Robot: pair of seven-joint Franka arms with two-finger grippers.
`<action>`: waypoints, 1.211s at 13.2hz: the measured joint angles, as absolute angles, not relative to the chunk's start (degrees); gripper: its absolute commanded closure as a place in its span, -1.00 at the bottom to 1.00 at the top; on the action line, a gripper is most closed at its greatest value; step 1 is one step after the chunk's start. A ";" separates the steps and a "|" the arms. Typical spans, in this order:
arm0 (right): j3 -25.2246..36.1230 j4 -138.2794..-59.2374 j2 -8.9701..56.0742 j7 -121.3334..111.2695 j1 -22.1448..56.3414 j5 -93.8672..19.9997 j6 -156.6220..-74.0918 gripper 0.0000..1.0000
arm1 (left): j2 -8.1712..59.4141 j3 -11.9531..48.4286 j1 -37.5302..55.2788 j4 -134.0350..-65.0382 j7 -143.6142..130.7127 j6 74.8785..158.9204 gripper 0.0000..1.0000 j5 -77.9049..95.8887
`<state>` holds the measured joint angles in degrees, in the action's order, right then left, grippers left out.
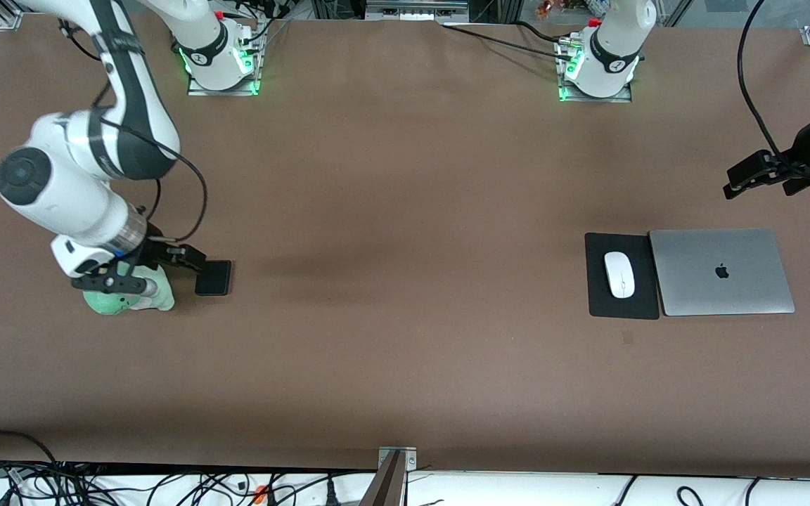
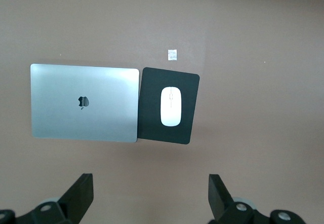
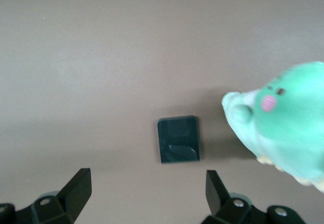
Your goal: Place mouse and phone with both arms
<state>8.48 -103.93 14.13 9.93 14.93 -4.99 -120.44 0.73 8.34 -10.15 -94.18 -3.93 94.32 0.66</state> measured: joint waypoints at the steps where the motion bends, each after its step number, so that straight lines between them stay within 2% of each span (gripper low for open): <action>1: 9.28 -102.69 12.15 9.55 14.86 -4.99 -115.91 -1.00 | 0.80 8.36 -10.15 -94.16 -3.93 94.32 -1.00 0.66; 4: 11.83 -98.96 6.59 7.62 14.53 -4.99 -101.84 -1.00 | 0.96 8.37 -10.18 -94.06 -3.99 94.13 -1.00 0.66; 6: 13.14 -97.96 4.12 6.95 13.73 -4.98 -97.17 -1.00 | 1.02 8.31 -10.34 -94.06 -4.01 93.20 -1.00 0.66; 12: 11.35 -96.10 -0.52 5.45 9.10 -1.70 -89.42 -1.00 | 1.02 8.32 -10.43 -93.76 -4.04 92.92 -1.00 0.75; 16: 9.78 -92.53 -0.80 5.47 9.07 -1.43 -88.74 -1.00 | 1.02 8.40 -10.42 -93.68 -4.30 92.74 -1.00 0.80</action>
